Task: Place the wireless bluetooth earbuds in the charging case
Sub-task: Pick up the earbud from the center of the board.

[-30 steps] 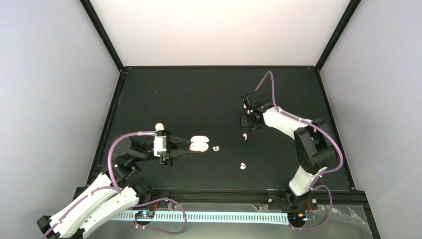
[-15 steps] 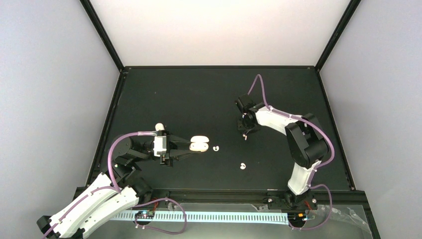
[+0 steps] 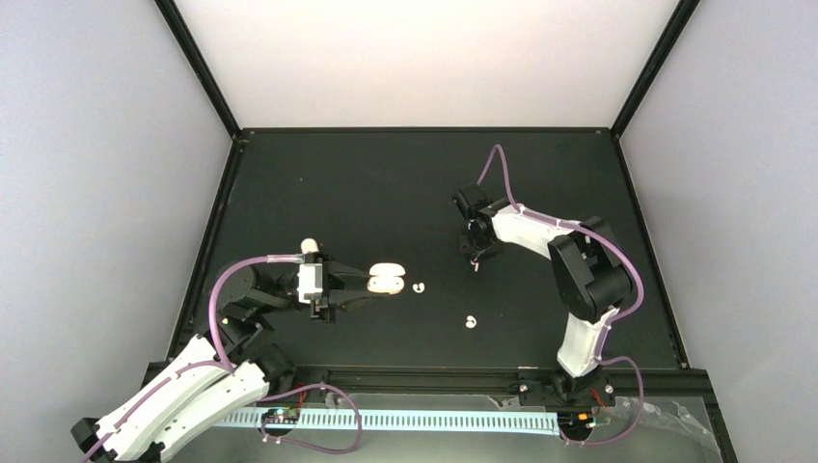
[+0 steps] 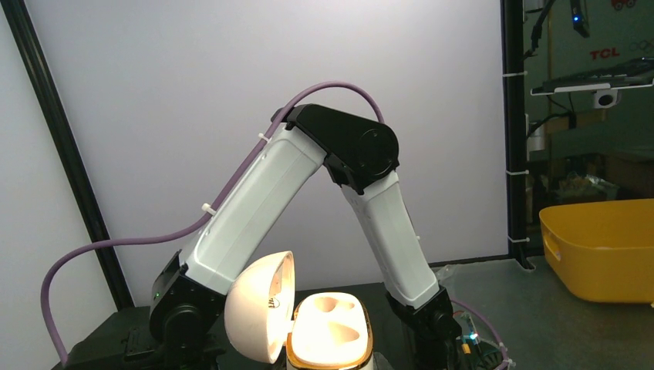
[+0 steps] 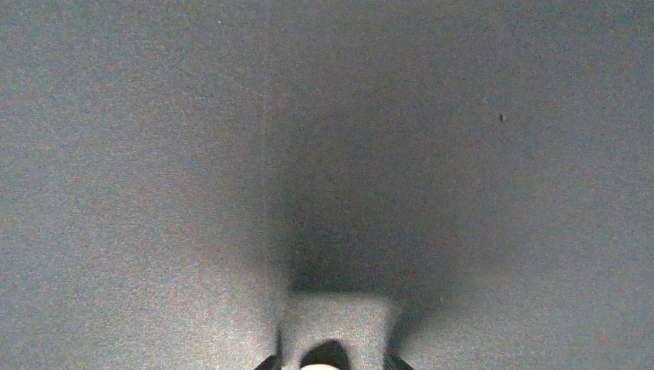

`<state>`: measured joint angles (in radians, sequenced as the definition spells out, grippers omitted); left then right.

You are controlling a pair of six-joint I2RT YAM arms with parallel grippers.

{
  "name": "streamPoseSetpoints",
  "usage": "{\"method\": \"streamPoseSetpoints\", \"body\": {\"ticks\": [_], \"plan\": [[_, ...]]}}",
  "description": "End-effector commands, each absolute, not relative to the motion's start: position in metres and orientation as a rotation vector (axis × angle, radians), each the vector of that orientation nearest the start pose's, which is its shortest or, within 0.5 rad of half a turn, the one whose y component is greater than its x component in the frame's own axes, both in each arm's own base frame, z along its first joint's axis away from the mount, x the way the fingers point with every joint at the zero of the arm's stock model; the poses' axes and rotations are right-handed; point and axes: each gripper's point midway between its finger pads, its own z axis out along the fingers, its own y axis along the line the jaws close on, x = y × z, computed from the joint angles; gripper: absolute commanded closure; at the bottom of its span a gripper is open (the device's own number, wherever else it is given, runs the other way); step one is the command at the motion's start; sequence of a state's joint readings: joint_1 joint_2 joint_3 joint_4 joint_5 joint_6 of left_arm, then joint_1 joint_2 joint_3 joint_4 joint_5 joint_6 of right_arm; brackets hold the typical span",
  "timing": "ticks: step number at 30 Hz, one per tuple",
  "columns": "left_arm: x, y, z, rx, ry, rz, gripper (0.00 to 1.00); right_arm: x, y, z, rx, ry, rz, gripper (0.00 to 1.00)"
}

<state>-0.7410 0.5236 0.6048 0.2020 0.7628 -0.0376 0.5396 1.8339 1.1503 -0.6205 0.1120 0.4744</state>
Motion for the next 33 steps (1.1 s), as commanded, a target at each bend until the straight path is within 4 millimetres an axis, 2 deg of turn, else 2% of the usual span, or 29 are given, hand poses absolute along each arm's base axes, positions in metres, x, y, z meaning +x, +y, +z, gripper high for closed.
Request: {"method": "streamPoseSetpoints", "body": {"ticks": [1,12,33], "plan": [[0.08,-0.236,0.384,1.092,0.959,-1.136,0.98,0.337,0.181,0.024,-0.084,2.852,0.019,0.67],[0.079,-0.235,0.385,1.091,0.955,-1.134,0.98,0.332,0.182,0.021,-0.11,2.855,-0.023,0.69],[0.078,-0.234,0.386,1.089,0.95,-1.135,0.98,0.325,0.178,0.014,-0.105,2.873,-0.043,0.79]]}}
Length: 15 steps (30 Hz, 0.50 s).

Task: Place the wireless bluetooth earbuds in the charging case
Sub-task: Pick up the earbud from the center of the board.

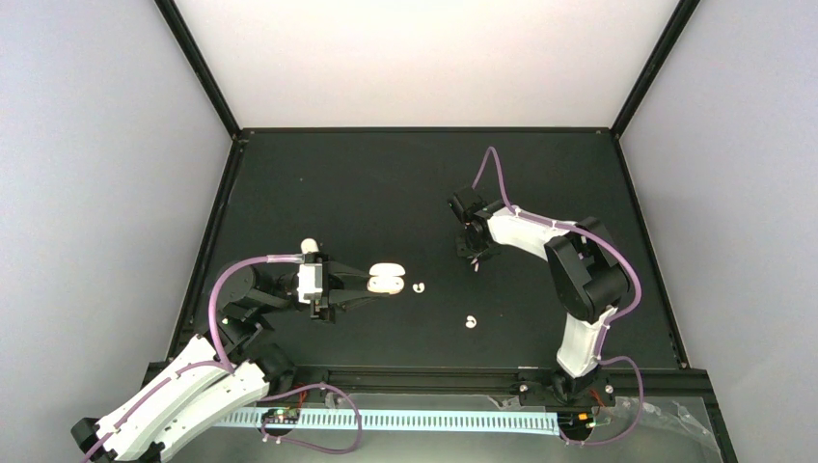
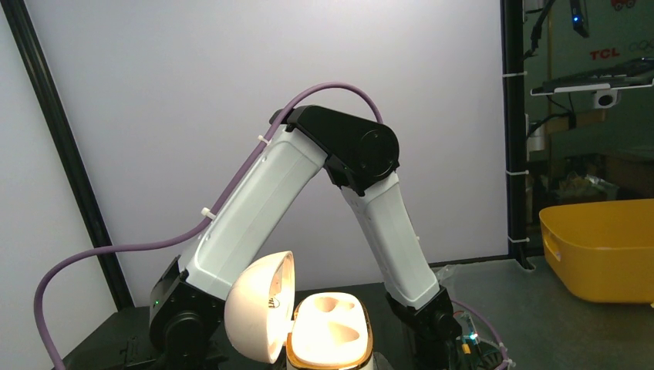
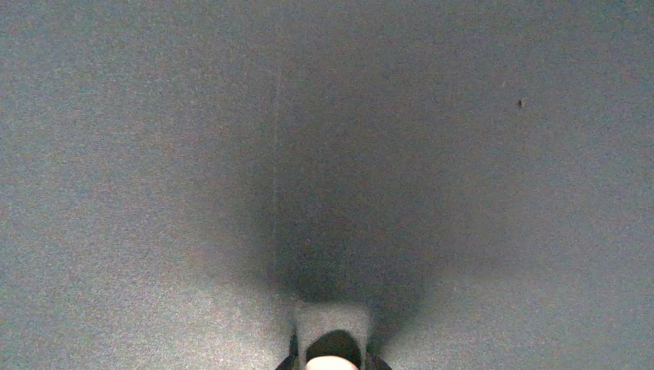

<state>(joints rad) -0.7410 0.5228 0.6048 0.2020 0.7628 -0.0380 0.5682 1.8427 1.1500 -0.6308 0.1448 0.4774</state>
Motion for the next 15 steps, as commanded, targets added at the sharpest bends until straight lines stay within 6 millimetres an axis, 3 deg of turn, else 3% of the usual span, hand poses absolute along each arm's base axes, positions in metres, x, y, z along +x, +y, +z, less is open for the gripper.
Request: {"method": "streamPoseSetpoints", "body": {"ticks": [1,15], "plan": [[0.0779,-0.2342,0.386,1.09,0.95,-1.135,0.98,0.3251,0.1774,0.0135,-0.104,2.874,-0.043,0.79],[0.0784,-0.2345,0.3856,1.09,0.953,-1.135,0.98,0.3235,0.1769,0.0133,-0.106,2.873,-0.038,0.86]]}}
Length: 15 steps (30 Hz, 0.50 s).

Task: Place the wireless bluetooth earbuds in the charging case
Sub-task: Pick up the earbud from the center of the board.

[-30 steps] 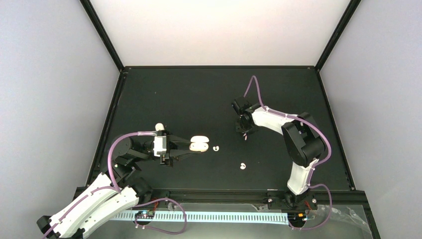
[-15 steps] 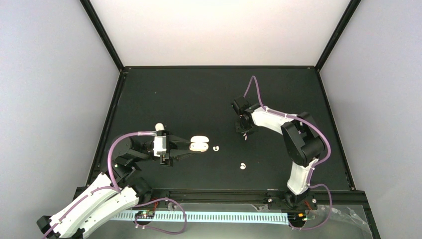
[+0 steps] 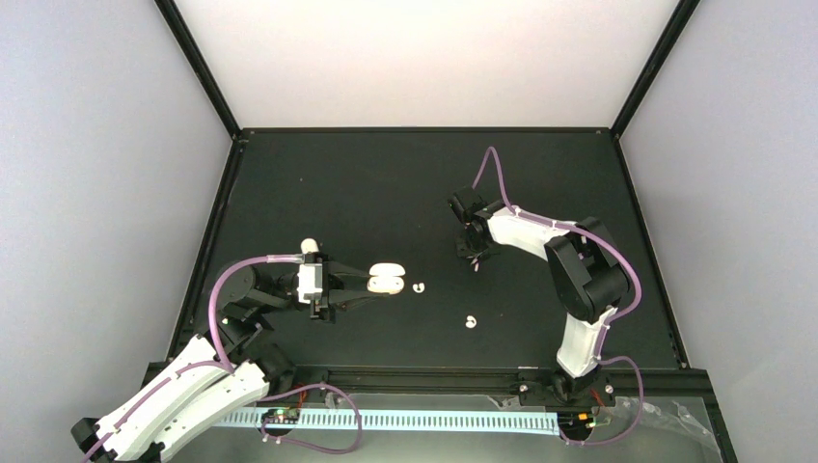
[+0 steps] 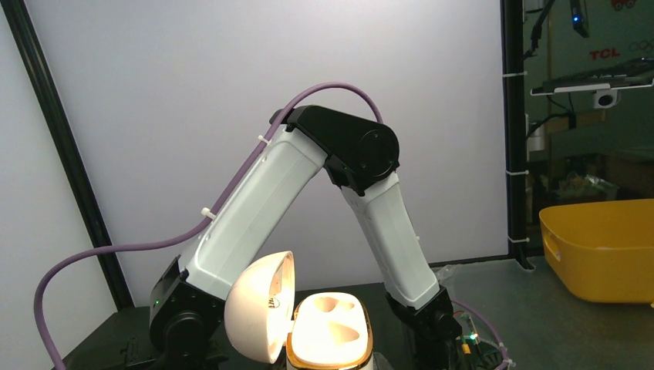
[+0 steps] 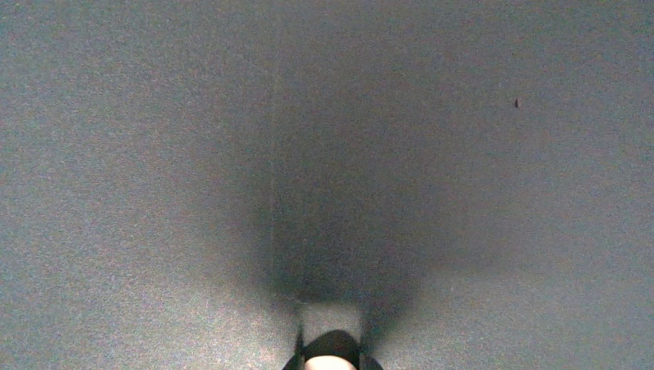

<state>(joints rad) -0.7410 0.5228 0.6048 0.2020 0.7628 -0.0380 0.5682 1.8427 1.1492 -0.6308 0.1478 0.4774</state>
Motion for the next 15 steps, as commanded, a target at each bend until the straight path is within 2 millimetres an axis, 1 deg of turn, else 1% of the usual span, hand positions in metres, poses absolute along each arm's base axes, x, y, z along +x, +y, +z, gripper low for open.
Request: {"method": "streamPoseSetpoints", "body": {"ticks": [1,4,8,11,15], "plan": [[0.078,-0.234,0.386,1.09,0.952,-1.135,0.98,0.324,0.177,0.014,-0.106,2.87,-0.038,0.86],[0.079,-0.235,0.386,1.09,0.953,-1.135,0.98,0.324,0.177,0.016,-0.1,2.86,-0.035,0.87],[0.079,-0.235,0.386,1.086,0.955,-1.131,0.99,0.329,0.178,0.029,-0.082,2.811,-0.001,0.88],[0.08,-0.235,0.385,1.085,0.958,-1.127,0.98,0.335,0.182,0.046,-0.066,2.755,0.044,0.88],[0.083,-0.235,0.384,1.078,0.967,-1.12,0.99,0.344,0.186,0.077,-0.052,2.66,0.107,0.89]]}}
